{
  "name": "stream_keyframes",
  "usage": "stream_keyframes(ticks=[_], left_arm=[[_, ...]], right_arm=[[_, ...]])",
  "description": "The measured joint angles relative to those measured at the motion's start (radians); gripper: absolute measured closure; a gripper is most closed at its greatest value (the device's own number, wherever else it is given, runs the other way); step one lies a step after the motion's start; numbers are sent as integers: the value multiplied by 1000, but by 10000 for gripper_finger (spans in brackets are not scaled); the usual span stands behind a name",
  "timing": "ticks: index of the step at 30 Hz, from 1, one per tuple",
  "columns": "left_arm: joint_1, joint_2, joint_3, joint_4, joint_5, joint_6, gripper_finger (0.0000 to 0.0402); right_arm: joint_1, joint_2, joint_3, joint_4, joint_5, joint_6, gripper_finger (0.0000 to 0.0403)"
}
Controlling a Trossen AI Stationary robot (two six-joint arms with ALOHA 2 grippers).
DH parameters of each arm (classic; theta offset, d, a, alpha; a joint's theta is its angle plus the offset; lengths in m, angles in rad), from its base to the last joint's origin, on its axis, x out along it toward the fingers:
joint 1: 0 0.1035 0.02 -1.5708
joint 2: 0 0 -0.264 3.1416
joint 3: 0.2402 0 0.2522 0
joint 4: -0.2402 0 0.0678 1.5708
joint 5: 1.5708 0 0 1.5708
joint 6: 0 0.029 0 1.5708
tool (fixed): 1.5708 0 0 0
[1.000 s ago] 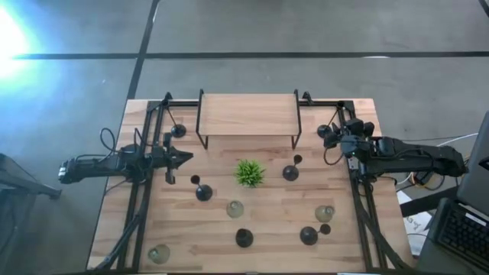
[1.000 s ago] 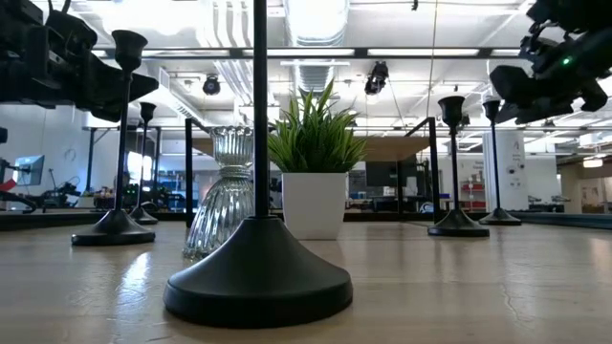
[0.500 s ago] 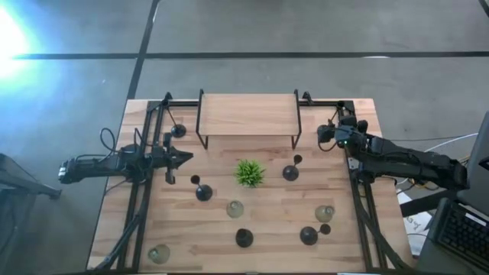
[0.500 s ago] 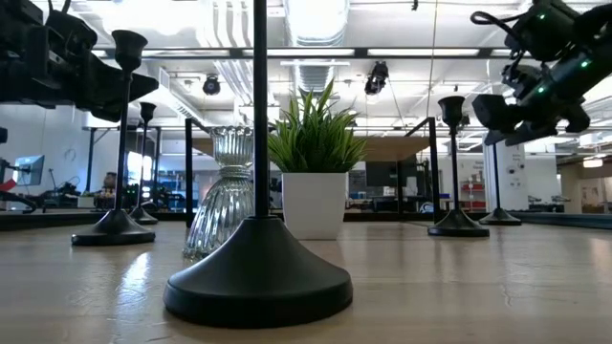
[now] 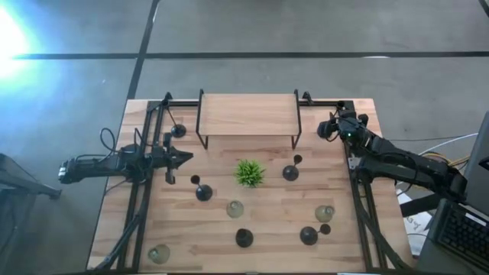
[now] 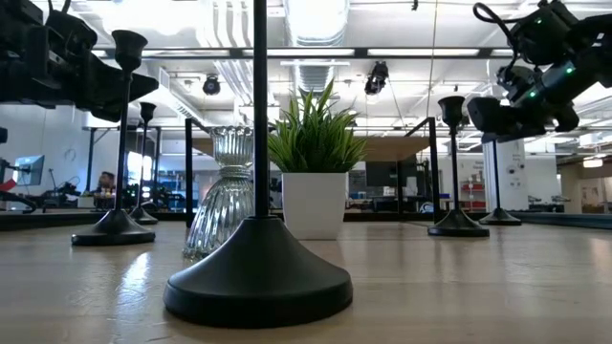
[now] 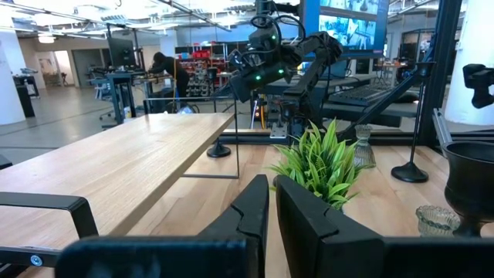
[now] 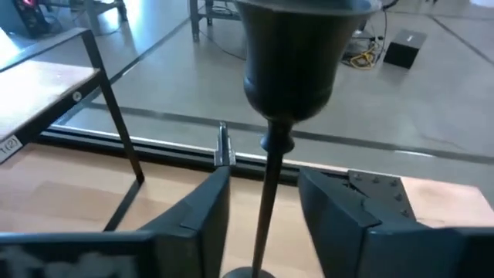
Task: Pick & Place candle stick holders
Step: Put the large black candle holder on the shelf
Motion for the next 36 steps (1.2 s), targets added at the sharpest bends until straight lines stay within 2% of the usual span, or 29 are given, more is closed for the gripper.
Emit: stream_keyframes(ticks=[5,7,16,20,28,30,36], left_arm=[[0,0,0,0,0,0,369],[0,0,0,0,0,0,369],[0,0,0,0,0,0,369],[0,0,0,0,0,0,369],[0,0,0,0,0,0,369],[0,0,0,0,0,0,369],[0,0,0,0,0,0,369]], right_arm=[[-4,0,-4,19,0,-61,363],[-4,-1,-4,28,-1,-90,383],[-4,-2,66,44,-25,-180,391],[-4,-1,159,29,-91,-217,392],[0,11,403,-85,-130,-352,393],[3,24,460,-93,-181,-370,393],[4,144,602,-88,-453,-345,394]])
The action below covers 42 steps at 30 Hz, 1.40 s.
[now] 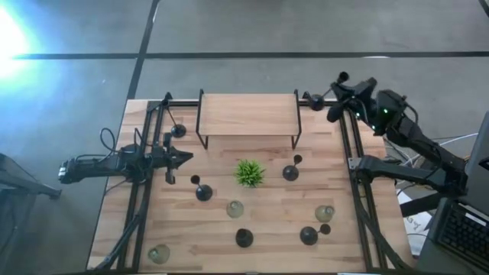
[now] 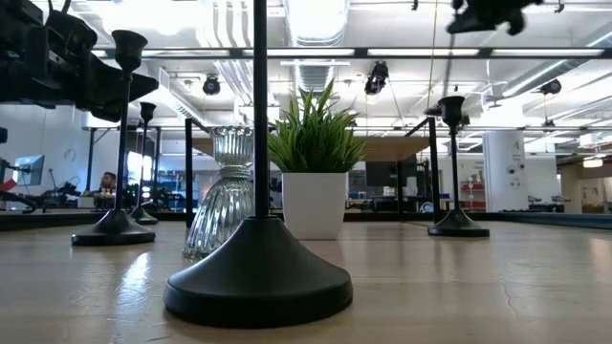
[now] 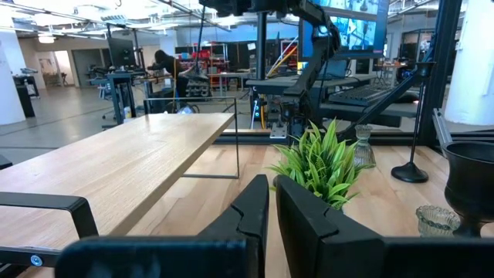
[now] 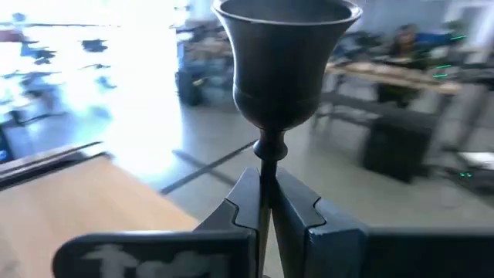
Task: Pick & Place candle stick holders
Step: Put the large black candle holder on the shelf
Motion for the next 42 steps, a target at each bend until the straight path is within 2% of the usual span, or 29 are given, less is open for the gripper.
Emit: stream_keyframes(ticks=[8,13,19,26,42], left_arm=[[0,0,0,0,0,0,369],[0,0,0,0,0,0,369],[0,0,0,0,0,0,369],[0,0,0,0,0,0,369],[0,0,0,0,0,0,369]], right_arm=[[-2,290,246,-22,-138,-69,392],[-3,447,391,-75,-273,-67,392],[-11,583,473,-81,-289,-98,392],[-92,651,455,17,-415,-41,392],[-131,658,427,52,-412,-22,392]])
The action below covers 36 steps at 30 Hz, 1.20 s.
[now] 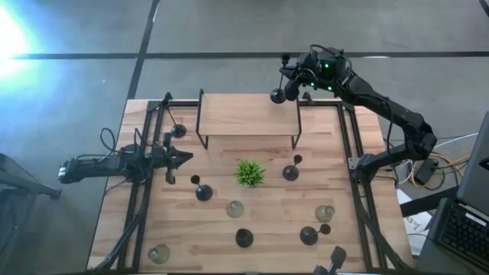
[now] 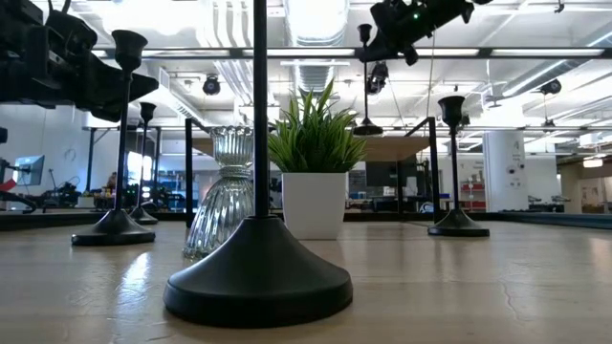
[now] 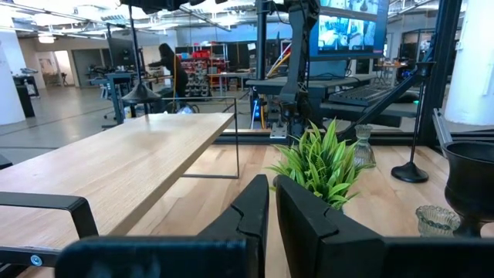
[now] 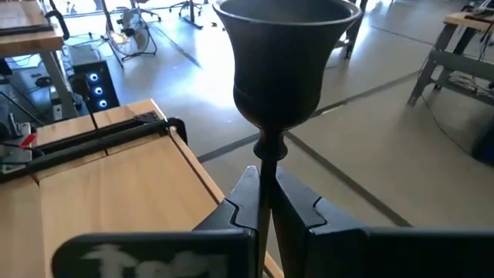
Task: Pick & Place candle stick holders
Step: Put the large black candle holder on the shelf
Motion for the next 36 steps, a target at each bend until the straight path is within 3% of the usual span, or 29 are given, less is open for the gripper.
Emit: stream_keyframes(ticks=[5,13,21,36], left_arm=[[0,0,0,0,0,0,369],[0,0,0,0,0,0,369],[0,0,0,0,0,0,369],[0,0,0,0,0,0,369]], right_arm=[[0,1,-25,90,-34,-6,392],[-7,1,-48,87,-54,-66,392],[-66,0,-104,135,-51,10,392],[-66,5,-110,122,-51,63,392]])
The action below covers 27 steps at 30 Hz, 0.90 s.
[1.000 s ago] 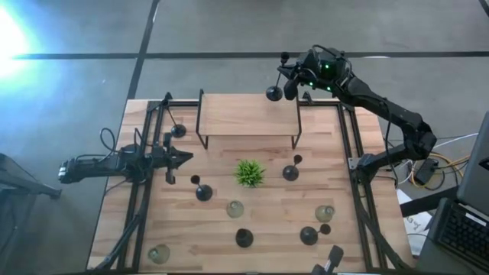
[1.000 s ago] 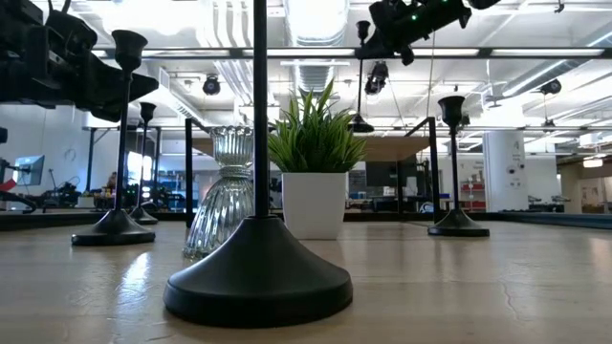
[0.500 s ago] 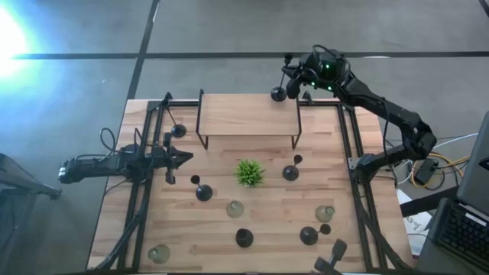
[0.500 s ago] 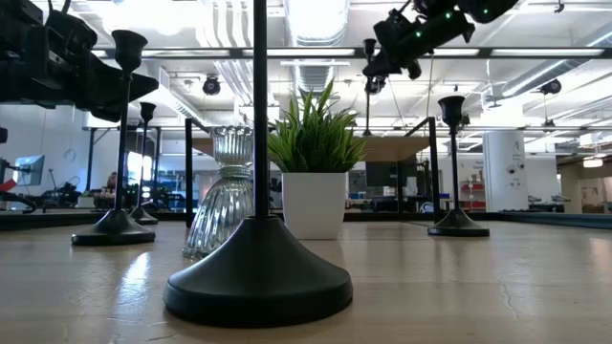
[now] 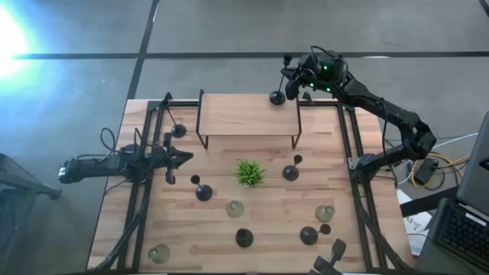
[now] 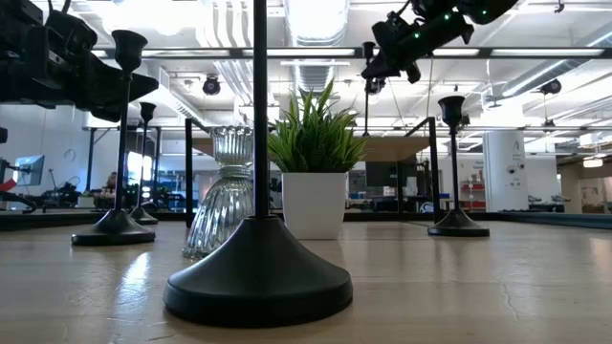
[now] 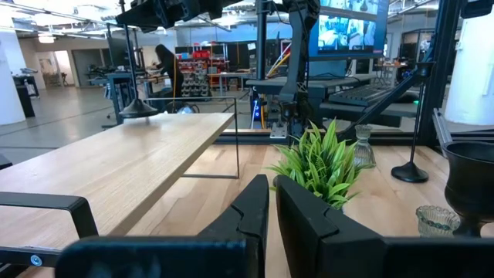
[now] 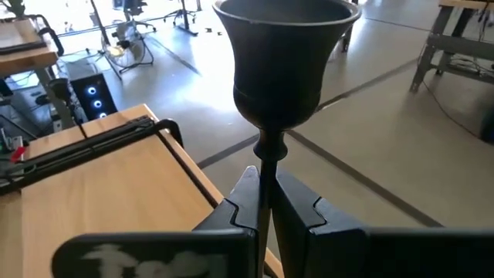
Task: Pick & Place candle stick holders
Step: Put the large black candle holder on the shelf
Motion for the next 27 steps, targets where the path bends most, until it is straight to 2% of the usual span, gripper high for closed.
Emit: stream_keyframes(ticks=[4,27], left_arm=[[0,0,0,0,0,0,369],[0,0,0,0,0,0,369]], right_arm=[[-1,0,0,-48,53,-8,392],[-9,-10,2,-79,60,-9,391]])
